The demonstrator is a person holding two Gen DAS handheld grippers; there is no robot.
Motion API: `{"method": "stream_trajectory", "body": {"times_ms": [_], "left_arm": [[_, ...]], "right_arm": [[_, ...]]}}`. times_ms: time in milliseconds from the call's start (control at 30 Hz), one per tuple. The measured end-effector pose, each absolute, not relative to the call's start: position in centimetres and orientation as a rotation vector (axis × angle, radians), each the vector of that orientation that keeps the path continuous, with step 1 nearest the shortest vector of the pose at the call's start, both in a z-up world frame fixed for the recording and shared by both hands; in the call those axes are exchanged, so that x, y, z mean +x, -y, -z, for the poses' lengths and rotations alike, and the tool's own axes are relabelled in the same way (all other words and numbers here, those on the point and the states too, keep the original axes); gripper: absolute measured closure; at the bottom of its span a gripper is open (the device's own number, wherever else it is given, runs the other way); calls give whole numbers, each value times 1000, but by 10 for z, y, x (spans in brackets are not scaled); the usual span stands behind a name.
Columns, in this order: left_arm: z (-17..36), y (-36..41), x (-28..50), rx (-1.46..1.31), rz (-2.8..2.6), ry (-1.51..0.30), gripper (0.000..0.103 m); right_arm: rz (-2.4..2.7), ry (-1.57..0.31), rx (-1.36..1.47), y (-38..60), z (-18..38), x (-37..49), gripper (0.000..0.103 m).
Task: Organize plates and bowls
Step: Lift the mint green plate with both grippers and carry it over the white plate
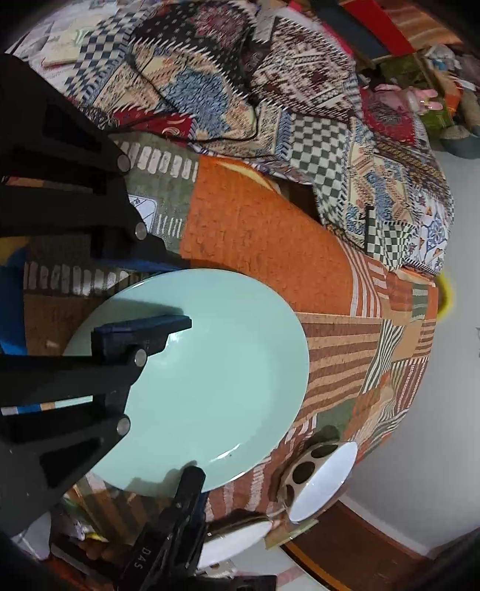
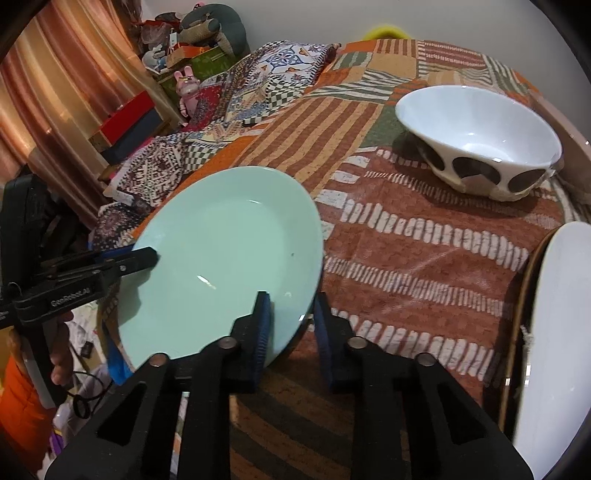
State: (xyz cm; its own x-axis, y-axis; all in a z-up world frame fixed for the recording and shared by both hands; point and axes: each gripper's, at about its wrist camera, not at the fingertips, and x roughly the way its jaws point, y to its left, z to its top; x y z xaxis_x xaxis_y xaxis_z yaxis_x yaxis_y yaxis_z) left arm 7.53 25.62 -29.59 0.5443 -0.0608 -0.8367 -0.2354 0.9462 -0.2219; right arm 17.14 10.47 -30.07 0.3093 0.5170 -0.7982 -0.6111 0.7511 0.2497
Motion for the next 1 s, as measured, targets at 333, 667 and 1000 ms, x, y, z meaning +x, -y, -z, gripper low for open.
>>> {"method": "stream_trajectory", "body": {"times_ms": [333,667,1000], "left_arm": [[278,-250,68,-313,-121,-947,81],[225,-226,75,-272,-91,-852,81],[183,-165,96,-197,5,-800,81]], "right_arm": [[-738,-951,-100,-99,287,165,87],[-718,-819,-77,-73,244,159,87],[-636,-733,-10,-13,213,155,87]]}}
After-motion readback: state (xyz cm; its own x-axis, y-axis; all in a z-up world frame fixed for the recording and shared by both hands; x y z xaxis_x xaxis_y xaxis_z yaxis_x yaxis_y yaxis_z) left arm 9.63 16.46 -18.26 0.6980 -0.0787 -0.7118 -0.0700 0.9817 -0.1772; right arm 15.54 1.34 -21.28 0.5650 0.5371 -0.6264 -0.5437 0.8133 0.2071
